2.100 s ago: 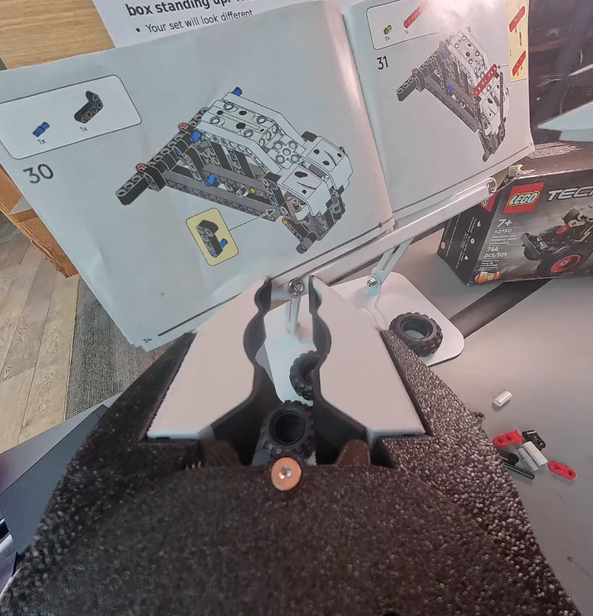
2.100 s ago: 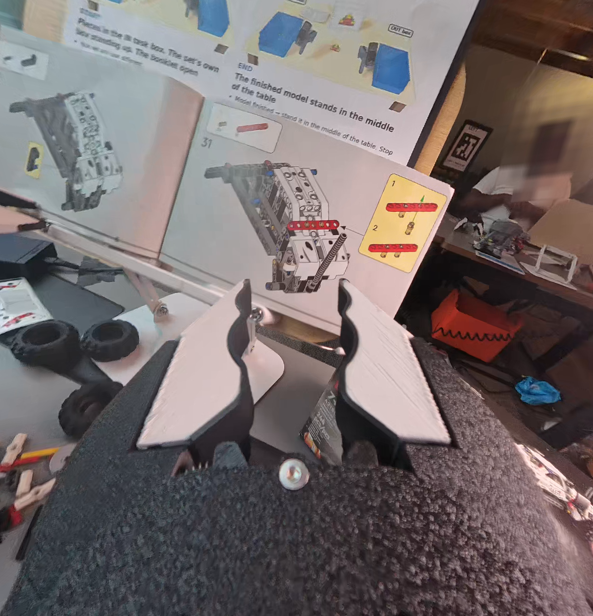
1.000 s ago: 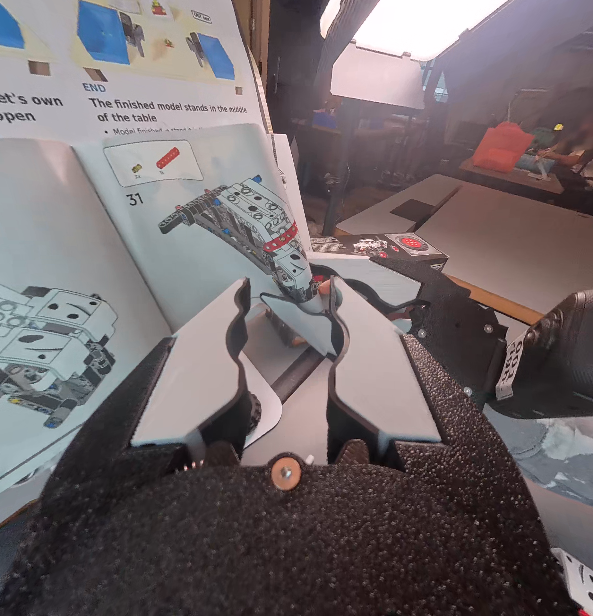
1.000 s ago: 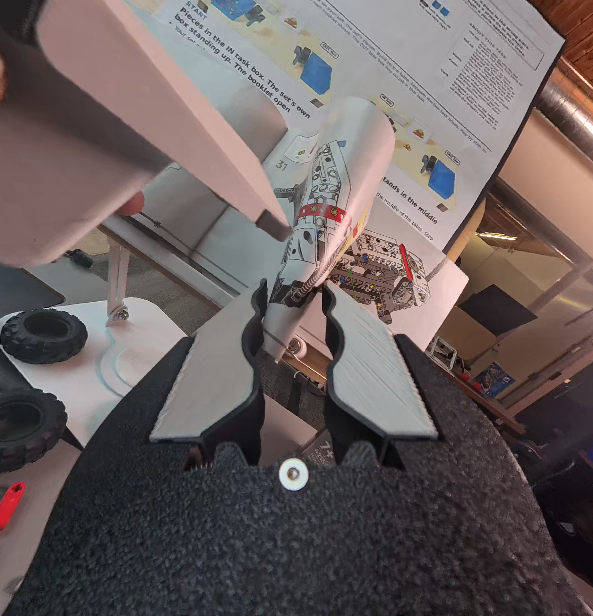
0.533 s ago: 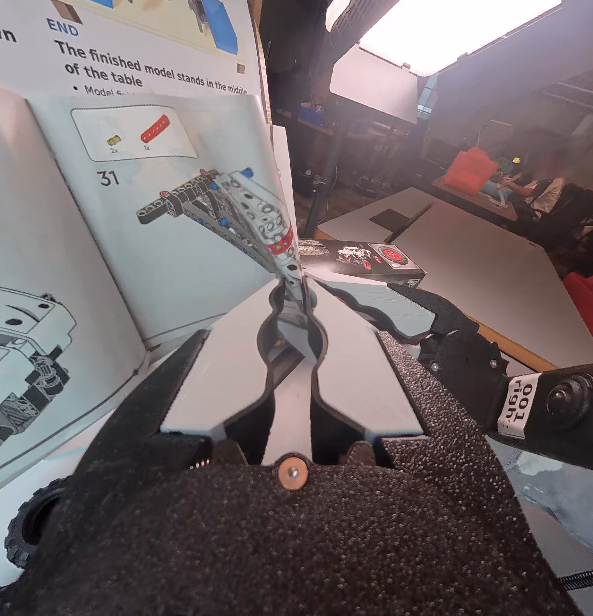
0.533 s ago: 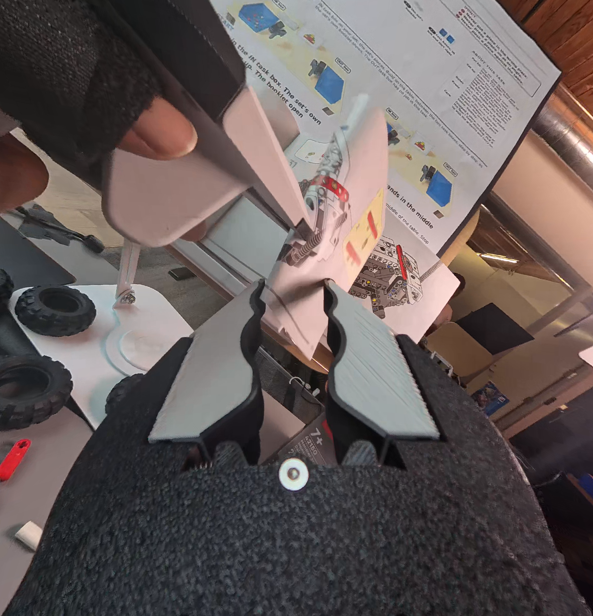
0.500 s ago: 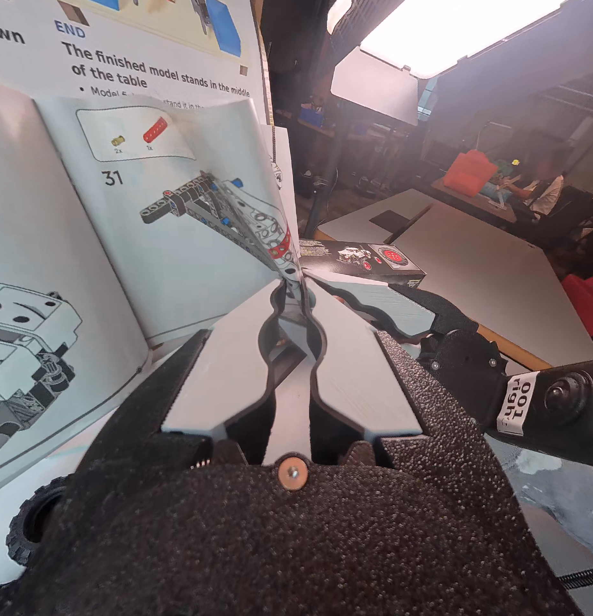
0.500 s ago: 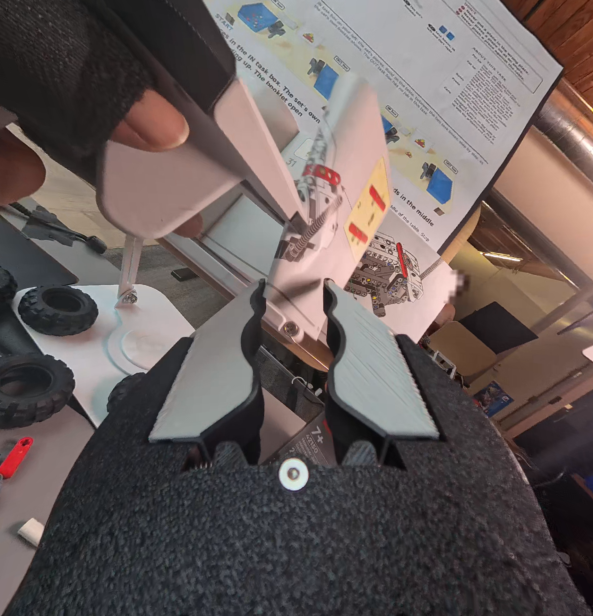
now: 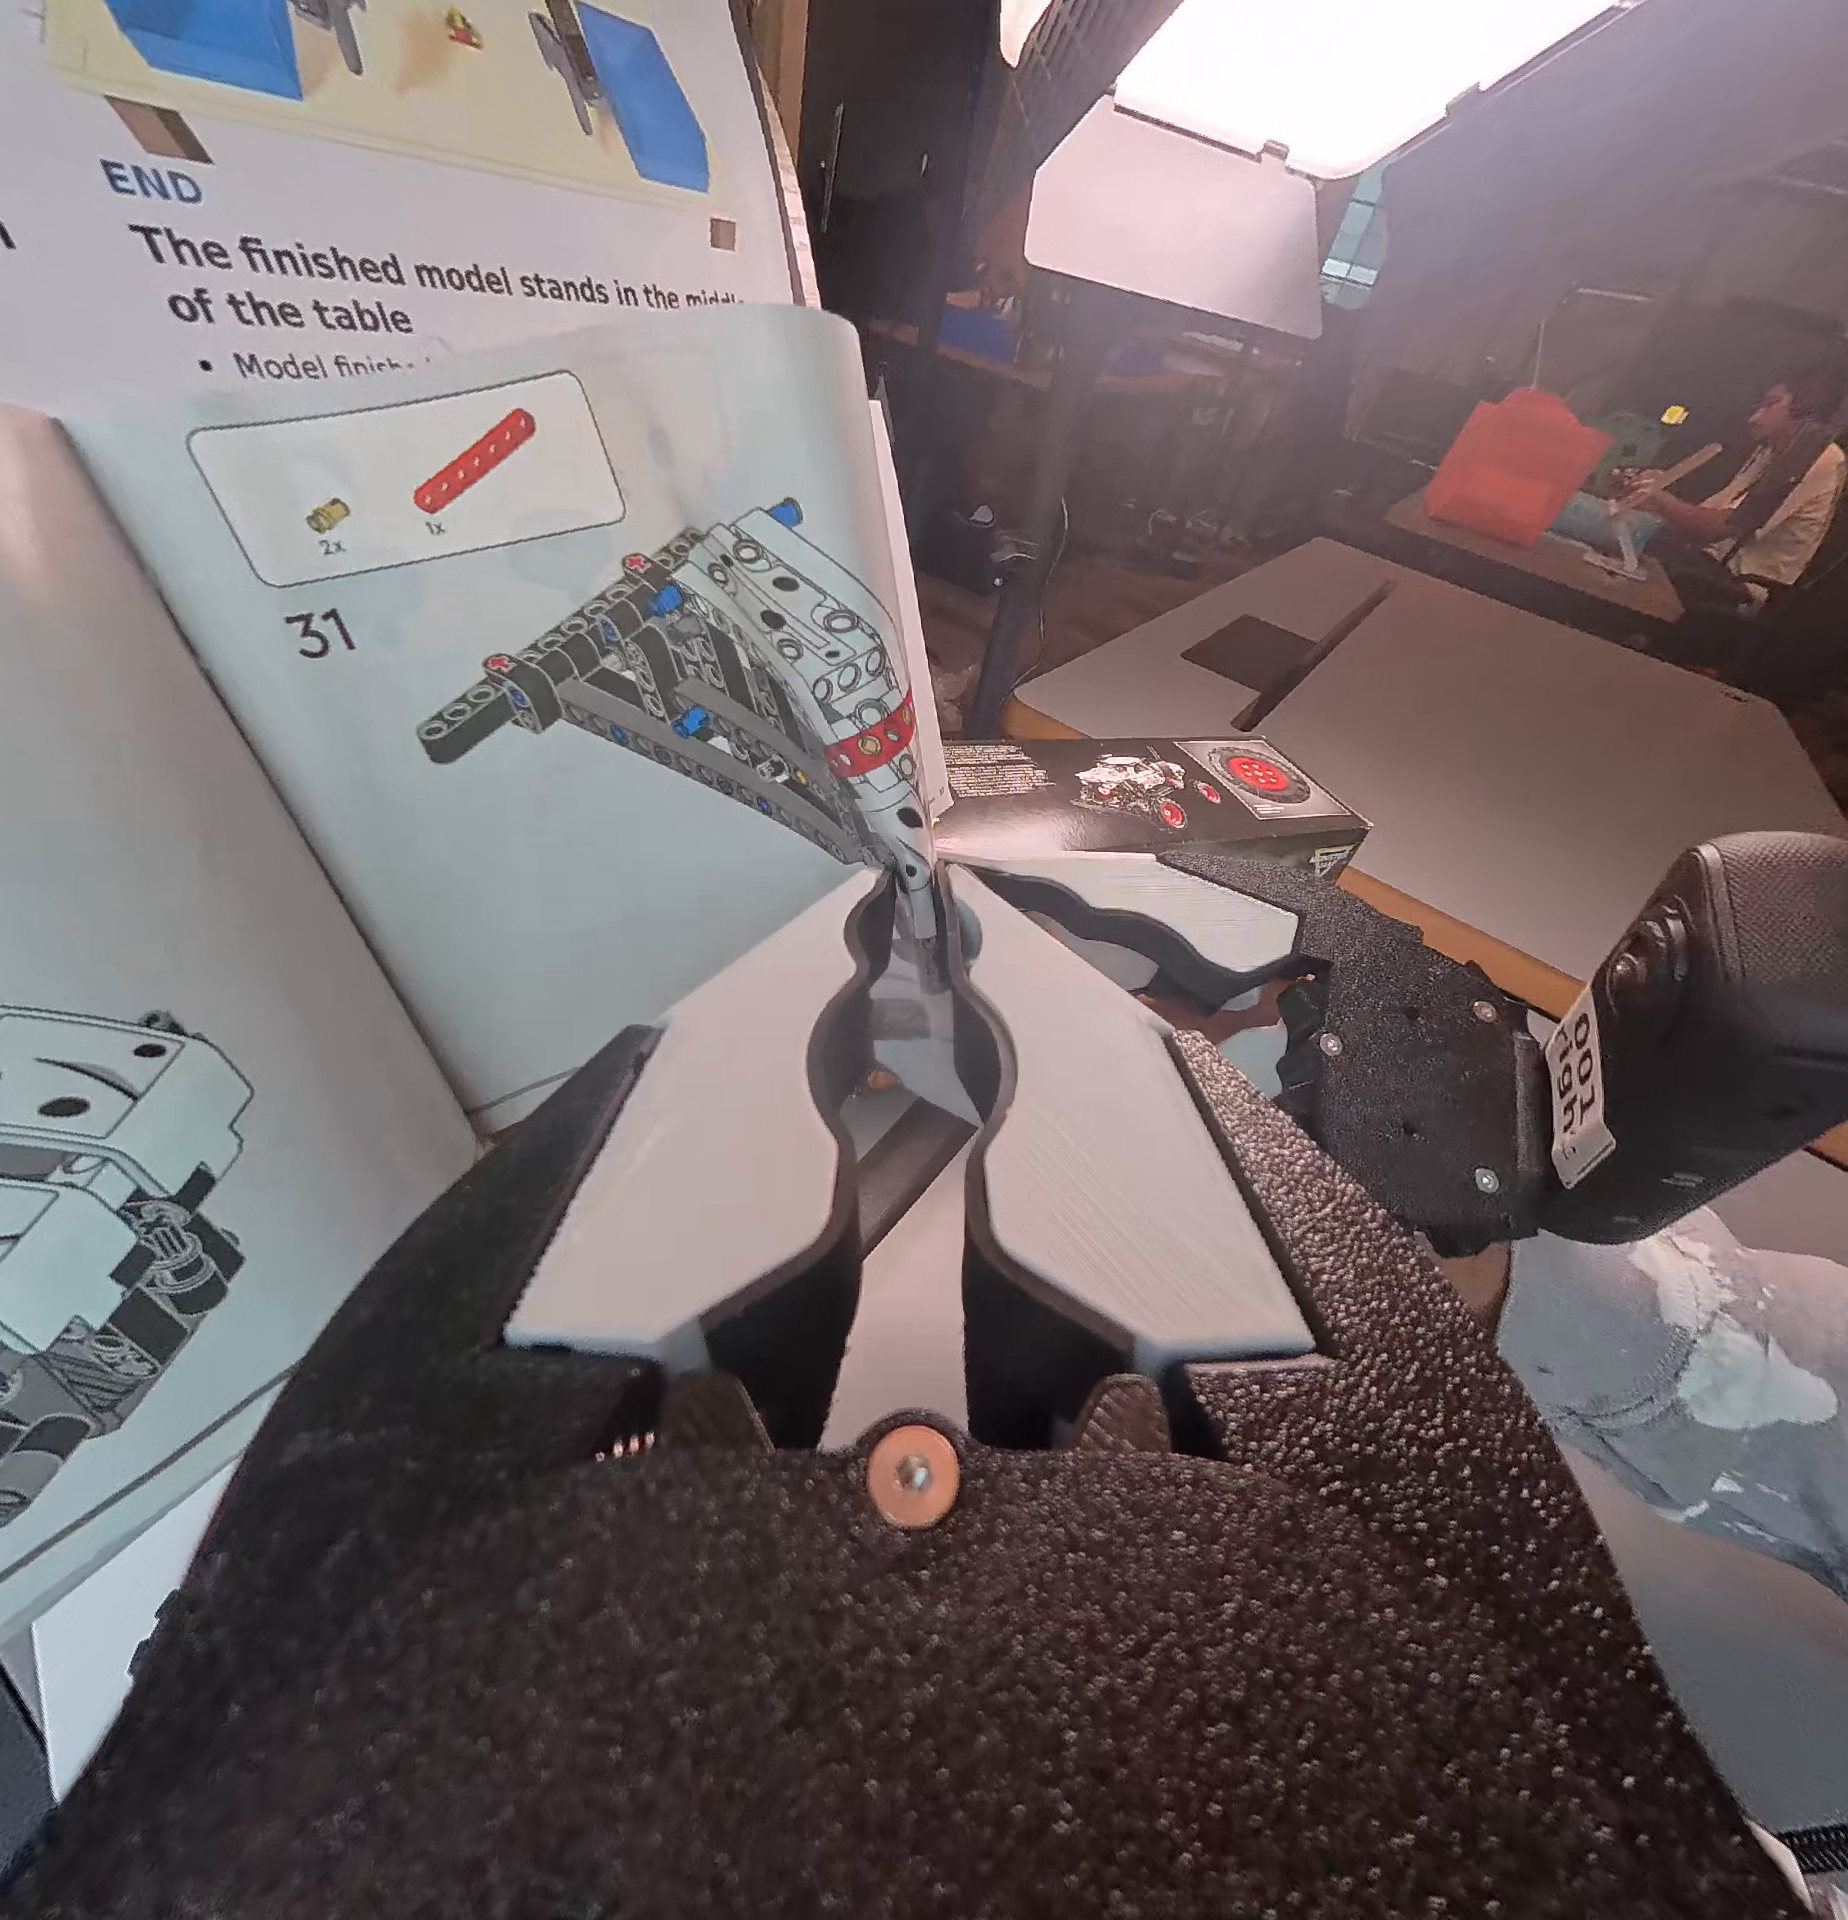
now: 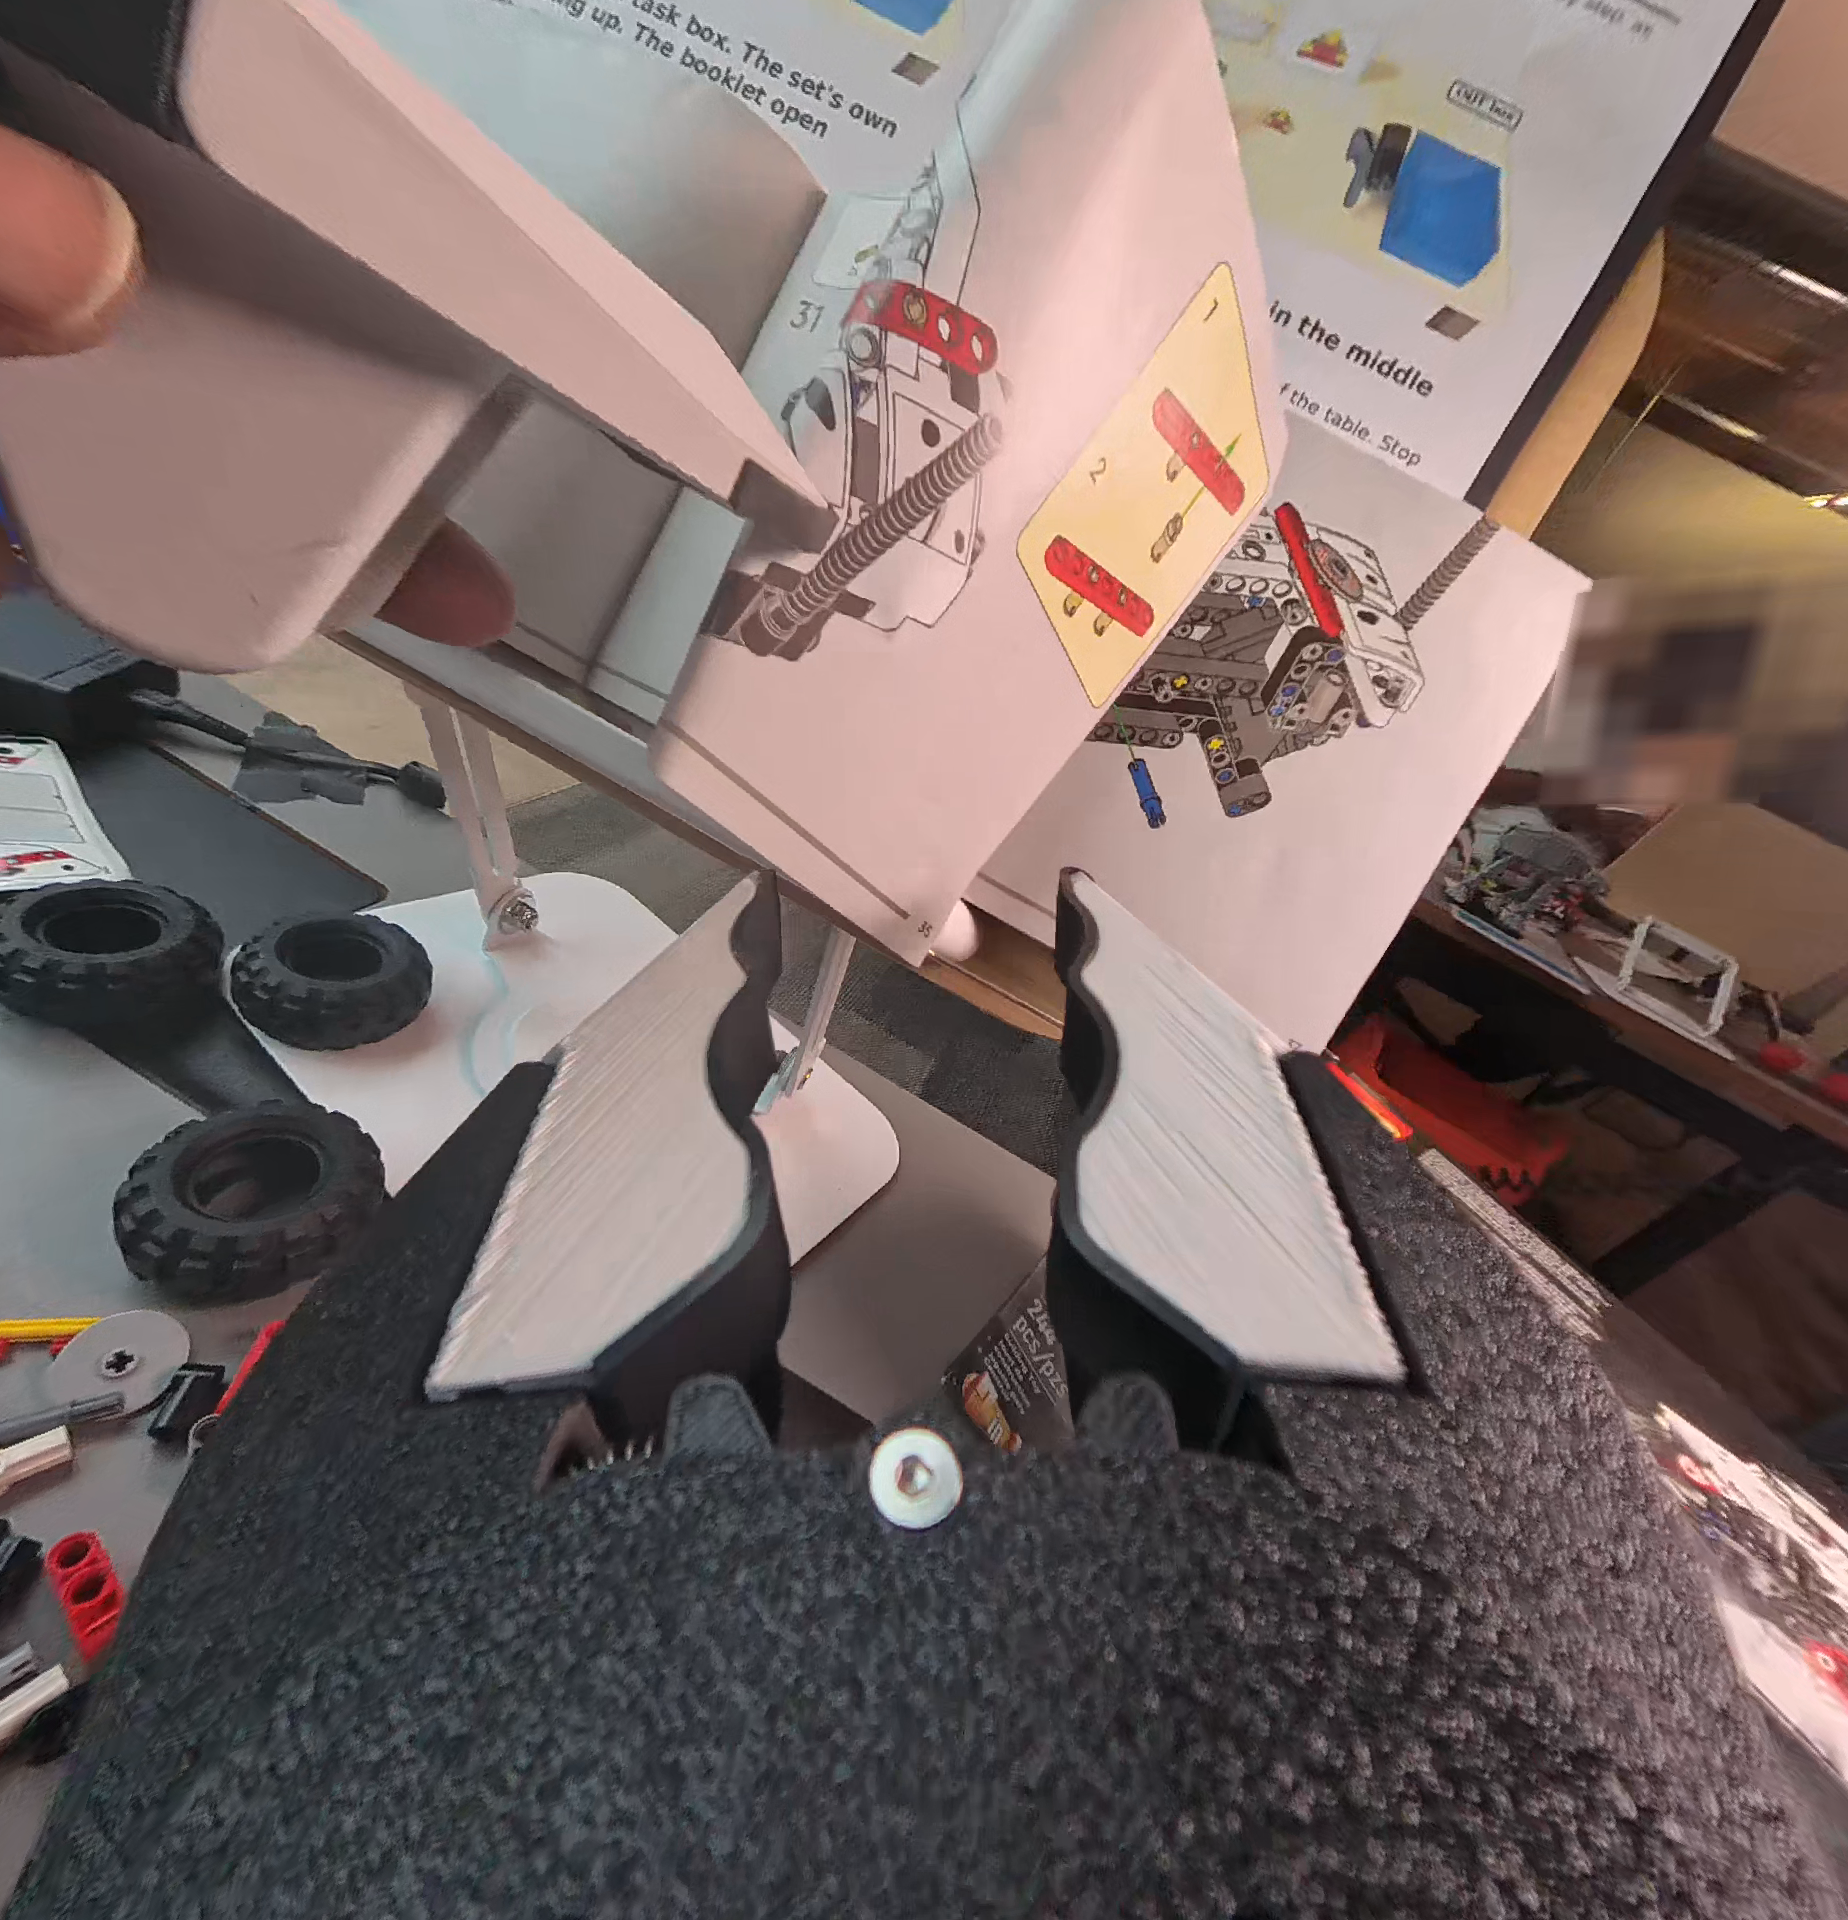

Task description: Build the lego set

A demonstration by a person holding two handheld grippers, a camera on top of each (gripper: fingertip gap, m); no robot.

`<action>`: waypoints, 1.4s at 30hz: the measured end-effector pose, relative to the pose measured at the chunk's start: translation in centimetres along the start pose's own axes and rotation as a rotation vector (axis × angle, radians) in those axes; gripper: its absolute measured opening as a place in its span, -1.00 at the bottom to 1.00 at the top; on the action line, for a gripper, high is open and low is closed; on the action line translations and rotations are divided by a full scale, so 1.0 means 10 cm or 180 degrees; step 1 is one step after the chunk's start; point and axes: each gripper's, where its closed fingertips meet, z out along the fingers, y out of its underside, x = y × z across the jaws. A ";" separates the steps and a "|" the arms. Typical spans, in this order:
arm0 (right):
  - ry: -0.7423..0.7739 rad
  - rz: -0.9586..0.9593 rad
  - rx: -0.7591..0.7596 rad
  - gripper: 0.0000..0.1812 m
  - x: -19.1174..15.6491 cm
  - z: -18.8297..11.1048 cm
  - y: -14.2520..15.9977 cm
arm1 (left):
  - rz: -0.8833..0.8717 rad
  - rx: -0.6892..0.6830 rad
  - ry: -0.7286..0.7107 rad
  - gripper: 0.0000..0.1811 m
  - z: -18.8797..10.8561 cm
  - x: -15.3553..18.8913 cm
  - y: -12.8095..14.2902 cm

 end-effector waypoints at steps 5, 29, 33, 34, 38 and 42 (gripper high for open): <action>-0.0200 0.0285 -0.0010 -0.49 0.05 0.01 0.09 | -0.0059 0.0079 0.0039 -0.93 -0.10 -0.03 -0.02; -0.0705 -0.0959 -0.0319 -0.29 -1.18 0.86 -0.69 | 0.0023 0.1027 -0.1195 -0.77 -1.80 -0.70 -0.13; -0.0876 -0.0943 -0.0306 -0.29 -1.23 0.85 -0.69 | -0.0231 0.0479 -0.1056 -0.70 -1.36 -0.91 0.18; -0.0929 -0.0885 -0.0288 -0.31 -1.22 0.83 -0.70 | -0.0323 0.0394 -0.1118 -0.70 -1.29 -1.05 0.26; -0.0671 -0.0448 -0.0155 -0.44 -0.90 0.75 -0.89 | -0.0557 0.0337 -0.1328 -0.71 -1.19 -1.48 0.37; -0.0145 -0.0330 -0.0346 -0.14 -0.54 0.87 -0.86 | -0.0714 0.0487 -0.1293 -0.74 -1.18 -1.50 0.34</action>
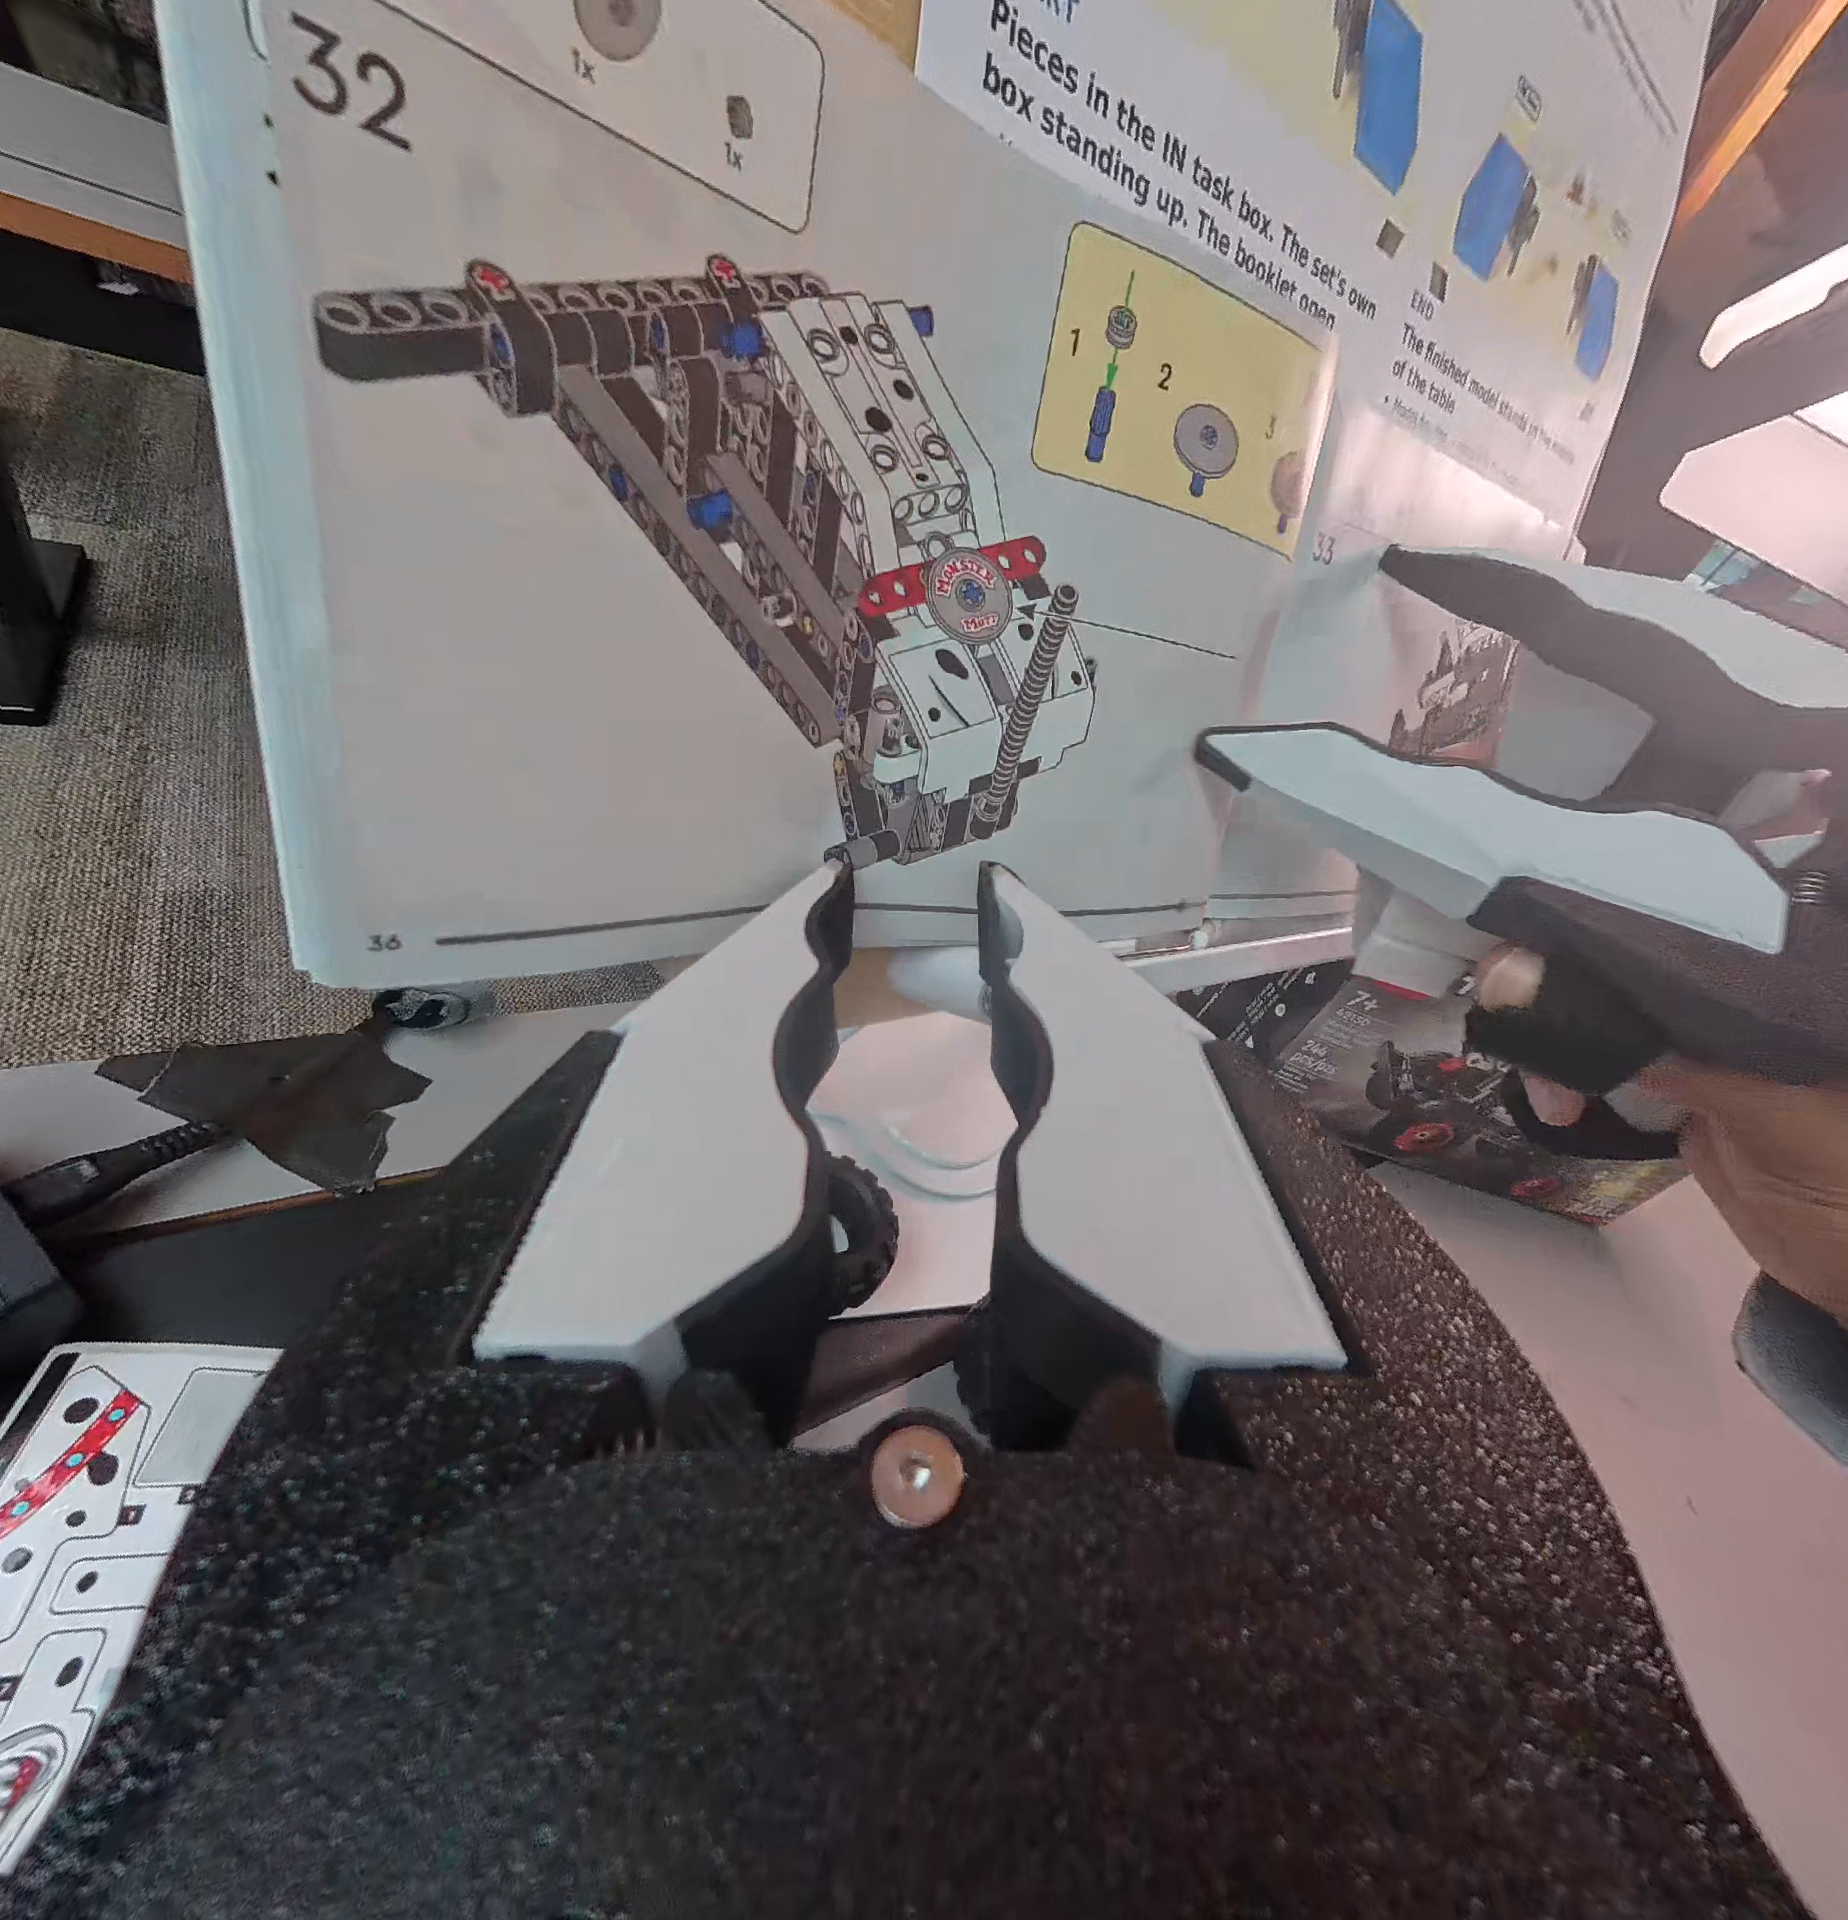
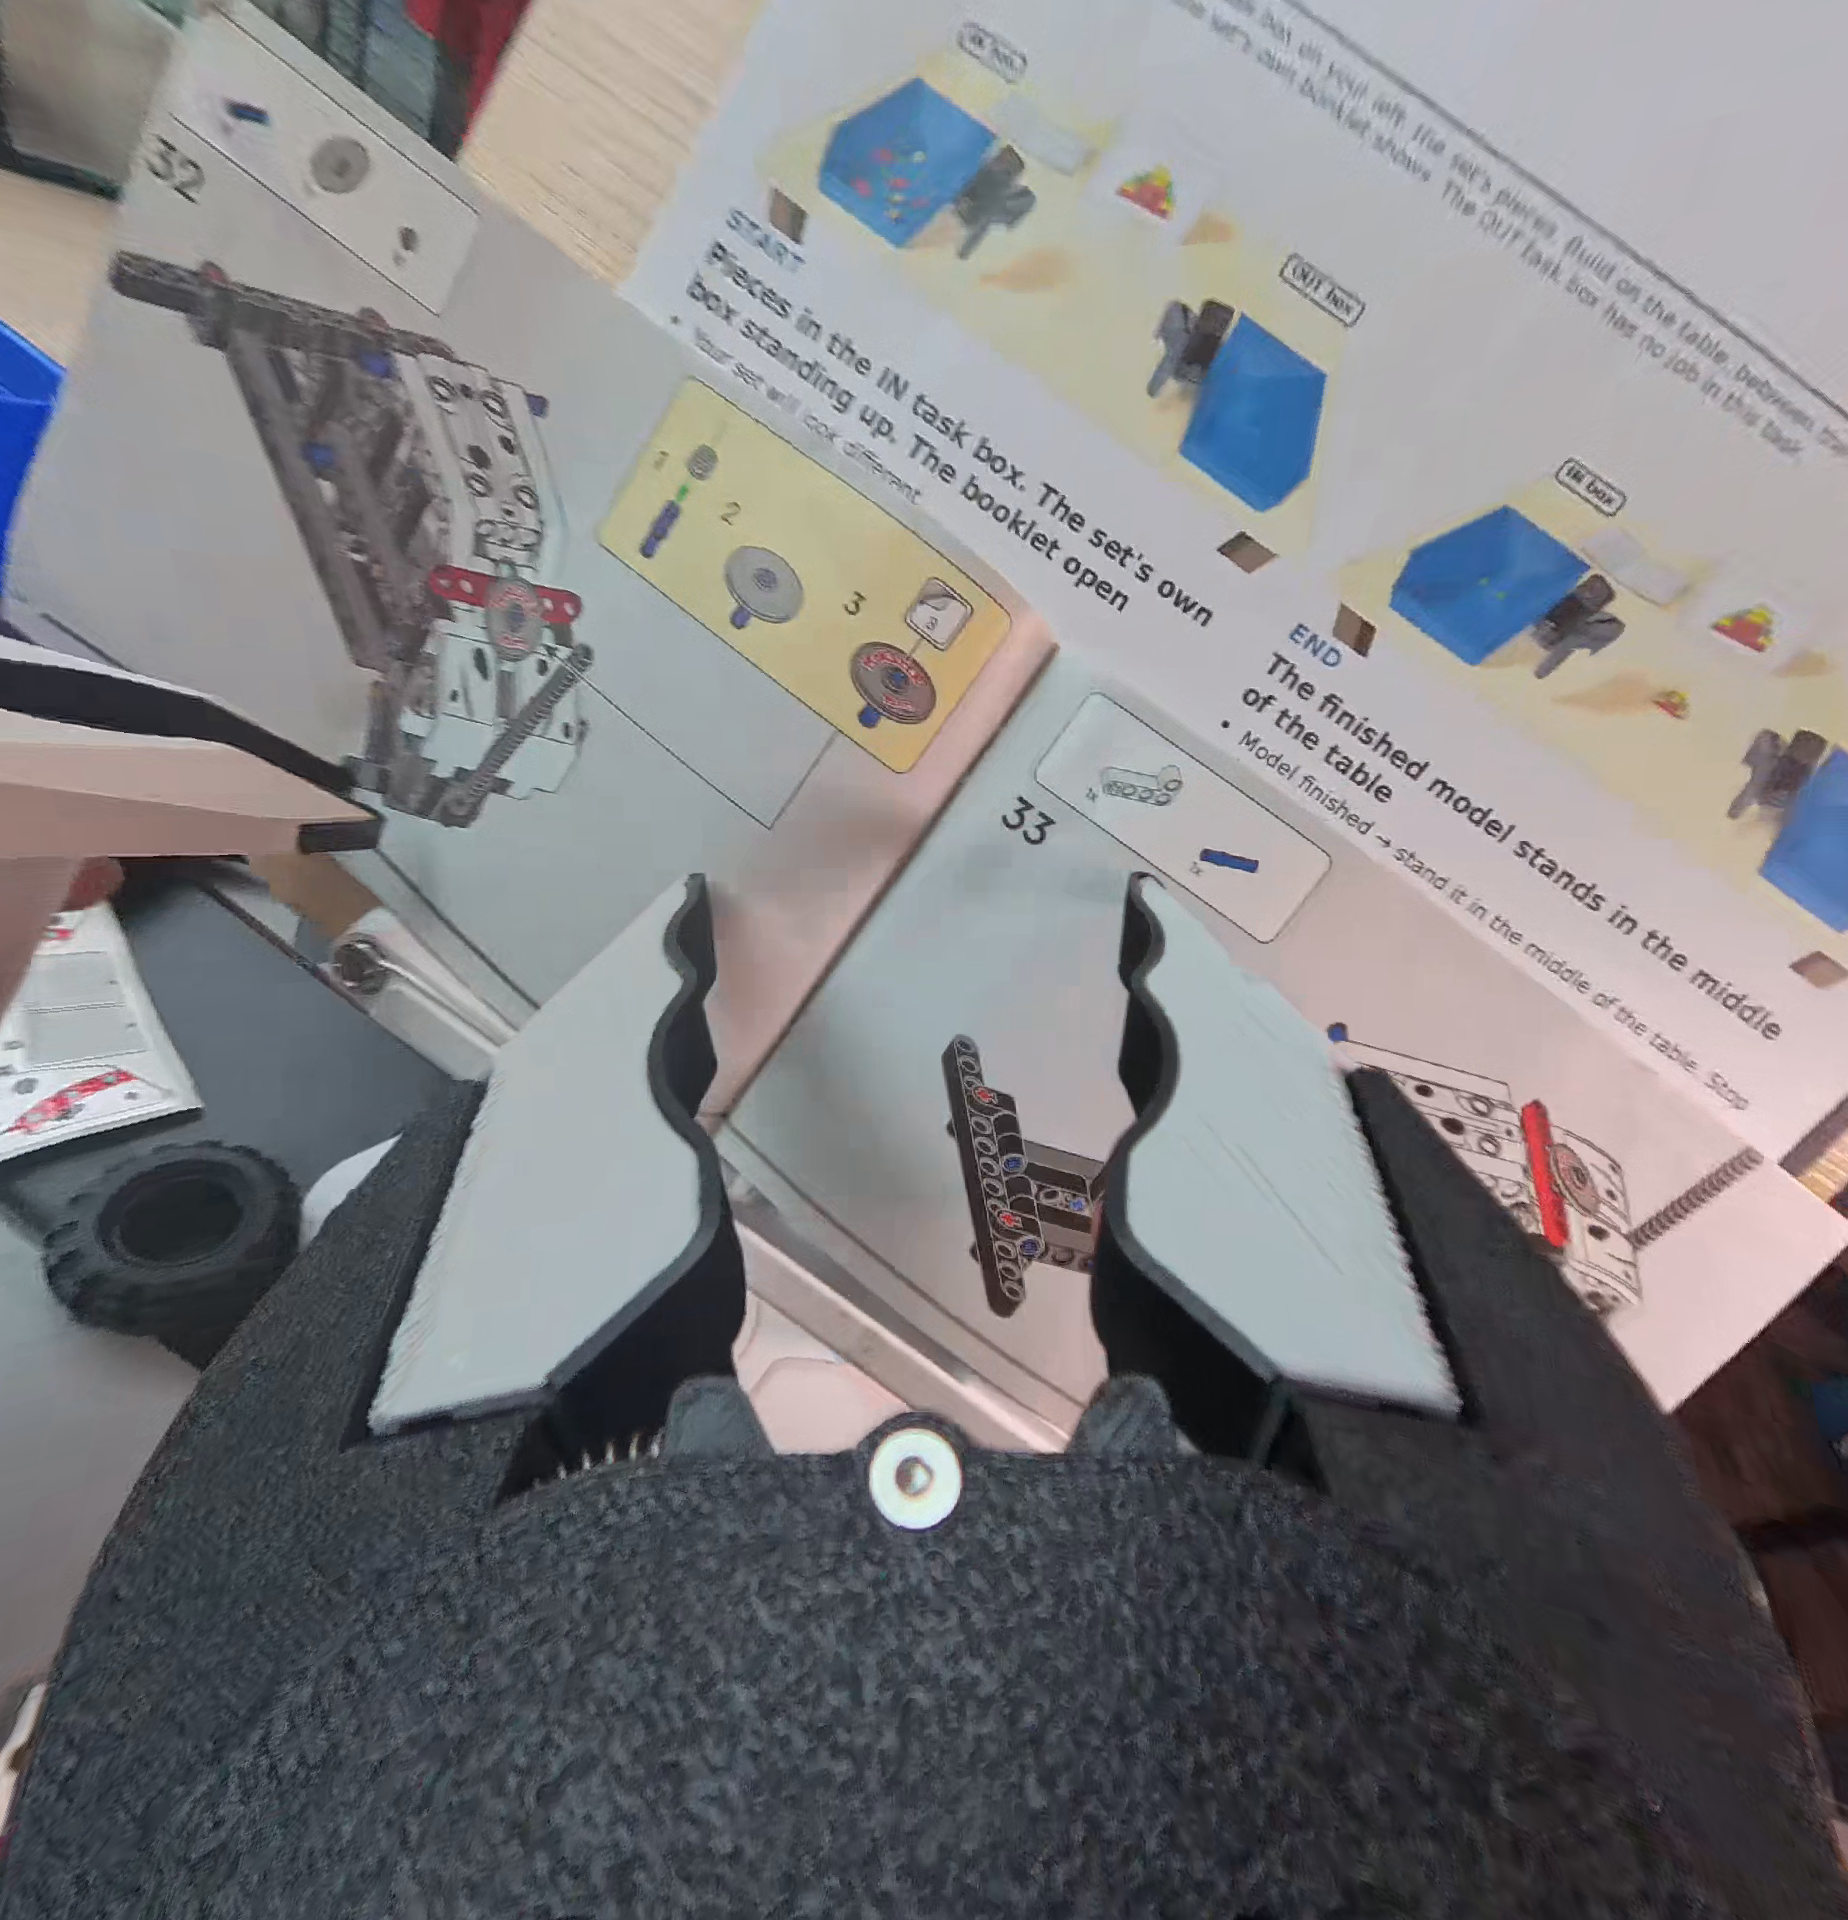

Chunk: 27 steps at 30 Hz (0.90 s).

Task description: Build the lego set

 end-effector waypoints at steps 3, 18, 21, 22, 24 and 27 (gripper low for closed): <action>0.0304 -0.0200 -0.0087 -0.05 0.07 0.10 0.08 | -0.0028 0.0034 -0.0018 -0.68 -0.07 0.03 0.04; 0.0397 -0.0183 -0.0066 -0.07 0.20 0.01 0.18 | -0.0561 0.0246 0.0251 -0.61 -0.20 0.29 0.43; 0.0295 -0.0251 -0.0046 -0.08 0.18 0.03 0.17 | 0.0720 0.0256 0.0008 -0.72 -0.21 0.47 0.25; 0.0252 -0.0270 -0.0042 -0.08 0.16 0.04 0.17 | 0.1091 0.0180 0.0043 -0.73 -0.18 0.56 0.22; 0.0177 -0.0317 -0.0037 -0.08 0.14 0.04 0.15 | 0.1879 -0.0075 0.0132 -0.75 -0.08 0.72 0.22; 0.0072 -0.0383 -0.0048 -0.08 0.13 0.05 0.15 | 0.2763 -0.0686 0.0222 -0.80 0.11 0.72 0.32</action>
